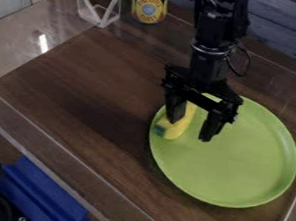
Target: Remove the banana from inside the green plate and put it on the table
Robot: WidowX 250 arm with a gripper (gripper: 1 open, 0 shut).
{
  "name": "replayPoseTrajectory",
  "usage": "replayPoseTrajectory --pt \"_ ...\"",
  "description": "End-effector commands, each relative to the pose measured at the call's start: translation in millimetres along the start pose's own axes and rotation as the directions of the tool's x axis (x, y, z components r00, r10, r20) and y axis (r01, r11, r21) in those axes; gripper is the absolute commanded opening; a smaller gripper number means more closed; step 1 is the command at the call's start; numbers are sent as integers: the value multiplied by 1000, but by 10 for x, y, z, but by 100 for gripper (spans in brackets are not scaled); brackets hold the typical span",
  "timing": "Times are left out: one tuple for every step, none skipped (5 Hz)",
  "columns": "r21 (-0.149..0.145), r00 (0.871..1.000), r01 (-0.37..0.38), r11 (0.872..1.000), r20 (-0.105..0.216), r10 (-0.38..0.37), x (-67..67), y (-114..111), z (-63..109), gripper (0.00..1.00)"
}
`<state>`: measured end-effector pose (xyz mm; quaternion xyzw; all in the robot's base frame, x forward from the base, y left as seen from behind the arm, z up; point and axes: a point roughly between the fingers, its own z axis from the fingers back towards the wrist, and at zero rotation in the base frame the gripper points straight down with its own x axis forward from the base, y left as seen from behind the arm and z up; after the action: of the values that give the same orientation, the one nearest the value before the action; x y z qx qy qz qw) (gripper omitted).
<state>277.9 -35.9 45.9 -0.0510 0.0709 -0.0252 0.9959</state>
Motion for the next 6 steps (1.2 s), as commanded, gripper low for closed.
replayPoseTrajectory --pt "0 1000 1 1000 8 -1 25 68 -39 100" --pt "1 1000 -1 1000 -1 1 39 71 -99 100" --pt "4 1000 -3 1000 -11 3 49 76 -156 100" --pt "7 1000 -5 1000 -22 5 59 80 -217 100" --pt "10 999 -6 1000 -32 6 72 85 -274 100" --pt "13 999 -7 1000 -41 7 87 92 -333 100"
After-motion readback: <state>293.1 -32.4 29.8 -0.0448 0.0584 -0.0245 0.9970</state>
